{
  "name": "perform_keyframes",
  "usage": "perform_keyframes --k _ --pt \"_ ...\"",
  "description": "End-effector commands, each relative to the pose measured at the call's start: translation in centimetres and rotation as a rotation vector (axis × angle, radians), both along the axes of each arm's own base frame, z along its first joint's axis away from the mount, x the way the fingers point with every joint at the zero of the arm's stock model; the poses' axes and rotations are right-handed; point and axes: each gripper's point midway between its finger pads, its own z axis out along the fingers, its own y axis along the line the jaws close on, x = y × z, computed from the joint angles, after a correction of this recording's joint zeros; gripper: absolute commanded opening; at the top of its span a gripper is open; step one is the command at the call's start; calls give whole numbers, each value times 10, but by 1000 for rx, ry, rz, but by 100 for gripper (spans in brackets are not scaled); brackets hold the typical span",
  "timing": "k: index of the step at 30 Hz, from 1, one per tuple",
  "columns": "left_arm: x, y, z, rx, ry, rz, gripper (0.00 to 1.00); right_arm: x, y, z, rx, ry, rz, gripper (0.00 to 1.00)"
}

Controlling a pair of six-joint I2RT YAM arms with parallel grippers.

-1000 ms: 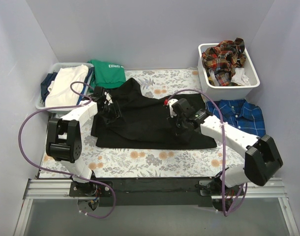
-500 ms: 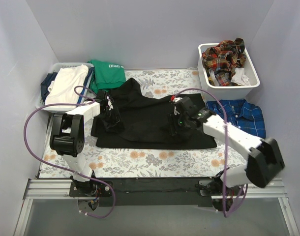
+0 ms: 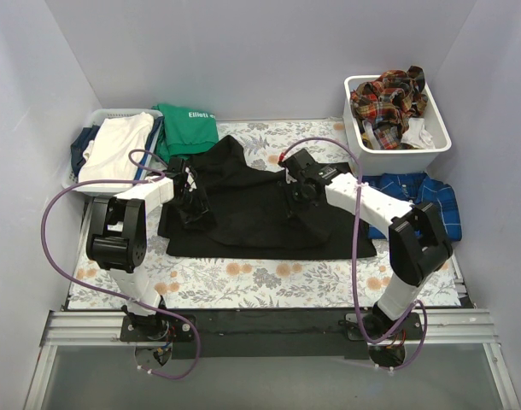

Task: Fold and stack the long sleeve shirts
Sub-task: Fold the shirt

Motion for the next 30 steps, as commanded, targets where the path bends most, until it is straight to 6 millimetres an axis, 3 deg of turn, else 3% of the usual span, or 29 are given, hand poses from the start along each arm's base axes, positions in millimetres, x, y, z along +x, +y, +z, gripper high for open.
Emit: perform_keyframes --k 1,6,11,14,15,17,18,21,26,28,30 --pt "-7 7 -15 47 38 -11 49 -18 -15 1 -19 29 6 54" --pt "-5 6 -16 43 37 -10 49 -23 -23 3 -40 12 26 60" --pt "-7 6 -18 44 39 -7 49 -31 -22 -8 -49 69 54 58" --pt "-7 4 -18 31 42 -3 49 -29 -21 -12 -61 73 66 41" --pt "-8 3 -19 22 47 0 47 -24 -19 -9 -62 59 70 24" --pt "-8 2 -20 17 49 1 45 -15 -19 -7 -82 36 76 9" --pt "-9 1 -21 14 54 5 44 -5 -13 4 -72 3 80 2" --pt "-9 0 -23 13 64 9 39 17 -12 18 -116 -68 89 1" --pt "-6 -1 -25 5 74 22 25 73 -4 71 -183 -266 101 1" --pt "-5 -1 -25 4 77 21 19 81 -2 87 -170 -305 89 1" --pt "-4 -1 -26 6 80 22 18 75 -2 102 -135 -326 85 1"
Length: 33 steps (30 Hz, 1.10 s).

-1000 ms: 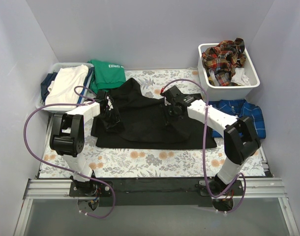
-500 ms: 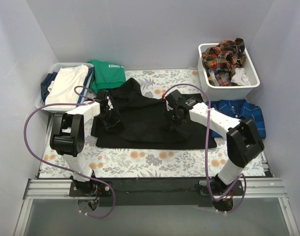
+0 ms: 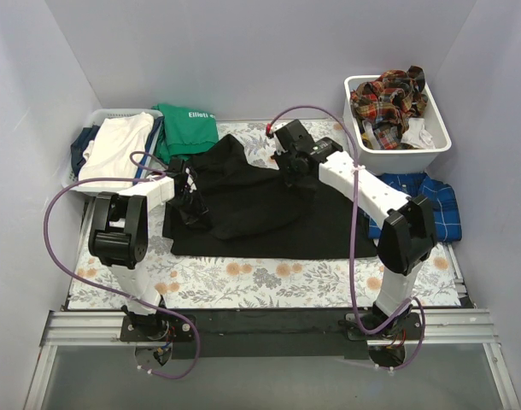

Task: Fold and stack the long sleeve shirts
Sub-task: Fold the shirt

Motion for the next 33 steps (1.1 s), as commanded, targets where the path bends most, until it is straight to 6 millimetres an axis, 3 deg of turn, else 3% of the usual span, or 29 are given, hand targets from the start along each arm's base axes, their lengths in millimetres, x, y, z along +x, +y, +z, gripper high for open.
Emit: perform_keyframes --k 1,2,4,5,6,7,8,9,10,12,14,18,24,28,29,31,32,33 --pt "-3 1 -19 32 37 -8 18 1 -8 42 15 -96 8 1" --pt "-3 2 -18 32 35 -8 18 -11 -14 29 7 -60 11 1" --pt "-3 1 -20 31 41 -9 19 -41 -18 28 54 -20 18 1" --pt "-3 1 -21 32 41 -7 19 -68 -31 -6 17 66 24 10" --pt "-3 1 -22 31 43 -7 19 -90 -31 0 59 69 36 13" --pt "-3 1 -23 31 46 -7 20 -108 -37 -10 59 98 36 18" --pt "-3 1 -24 32 47 -4 20 -139 -57 -45 6 180 23 29" --pt "-3 1 -25 34 48 -4 21 -157 -60 -40 41 169 33 32" --pt "-3 2 -27 37 52 0 20 -174 -65 -48 70 212 10 33" --pt "-2 3 -27 40 52 0 21 -198 -79 -54 110 226 -13 46" --pt "-3 3 -28 43 57 -2 21 -209 -82 -49 154 240 -41 55" --pt "-4 5 -28 57 61 -6 22 -203 -86 -32 192 182 -110 62" --pt "-3 7 -22 67 45 -11 23 -172 -88 -47 123 270 -303 58" --pt "-1 7 -16 69 34 -14 24 -127 -69 -16 155 174 -309 57" --pt "-1 8 -16 75 32 -16 24 -110 -60 8 197 120 -300 57" --pt "1 9 -14 78 26 -16 24 -86 -55 16 200 97 -305 57" --pt "2 9 -13 81 23 -19 24 -71 -51 33 229 65 -311 57" --pt "3 9 -11 80 18 -20 24 -64 -44 26 220 96 -299 57"
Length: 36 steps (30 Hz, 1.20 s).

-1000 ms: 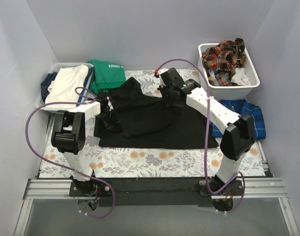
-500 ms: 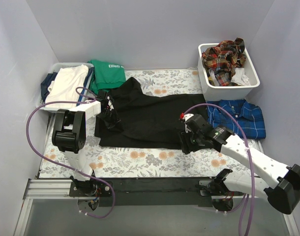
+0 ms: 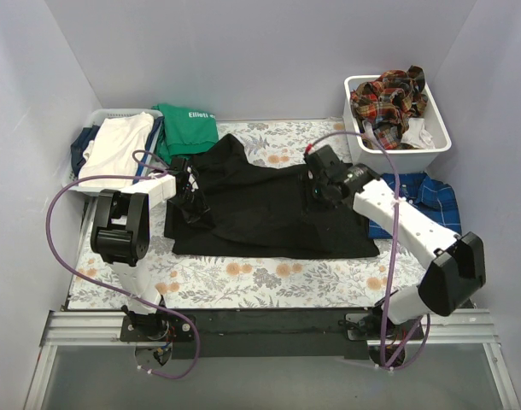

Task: Fold and stack the long sleeve shirts
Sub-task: Fold the shirt

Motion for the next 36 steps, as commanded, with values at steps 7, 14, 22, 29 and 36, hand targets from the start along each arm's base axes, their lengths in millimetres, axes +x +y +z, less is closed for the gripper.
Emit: perform_keyframes --k 7,14,22,29,36 --pt "2 17 -10 115 -14 -17 25 45 25 -26 -50 121 121 52" --pt "-2 15 -17 104 1 -13 25 4 13 -53 -108 223 173 52" --pt "-9 16 -30 108 40 -12 25 -53 -24 -69 -174 334 141 50" --pt "-9 15 -37 102 58 -15 25 -127 -44 -81 -203 453 240 49" --pt "-4 16 -37 108 56 -16 25 -118 -51 -64 -222 357 180 48"
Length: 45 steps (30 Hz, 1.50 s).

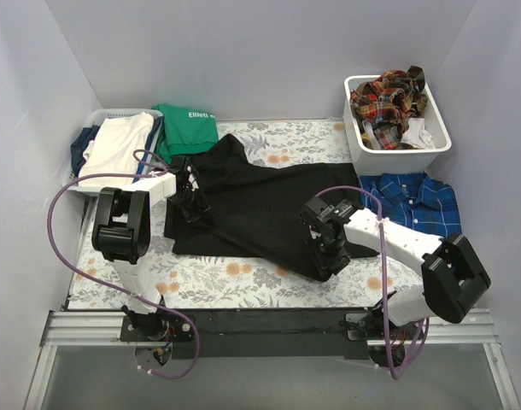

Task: Fold and stack the long sleeve shirts
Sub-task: Fold the shirt

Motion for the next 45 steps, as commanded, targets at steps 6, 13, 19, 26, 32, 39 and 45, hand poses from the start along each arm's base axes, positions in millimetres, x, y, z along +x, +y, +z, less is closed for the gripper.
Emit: perform_keyframes --k 6,13,19,26,32,39,45 --pt "2 17 -30 120 19 -15 25 30 13 84 204 -304 -98 46" --pt "7 17 -28 124 11 -20 25 37 1 116 303 -490 -193 47" --pt "4 18 -29 130 16 -24 25 36 2 61 102 -298 -180 46" --pt "5 17 -25 123 7 -26 25 80 17 39 -30 -308 -132 46" --pt "6 18 -22 126 0 -28 25 101 22 38 -21 -345 -125 54" --pt "5 18 -23 124 2 -27 25 88 28 12 11 -248 -76 57" --pt "3 18 -25 126 7 -24 25 72 30 1 36 -173 -64 45"
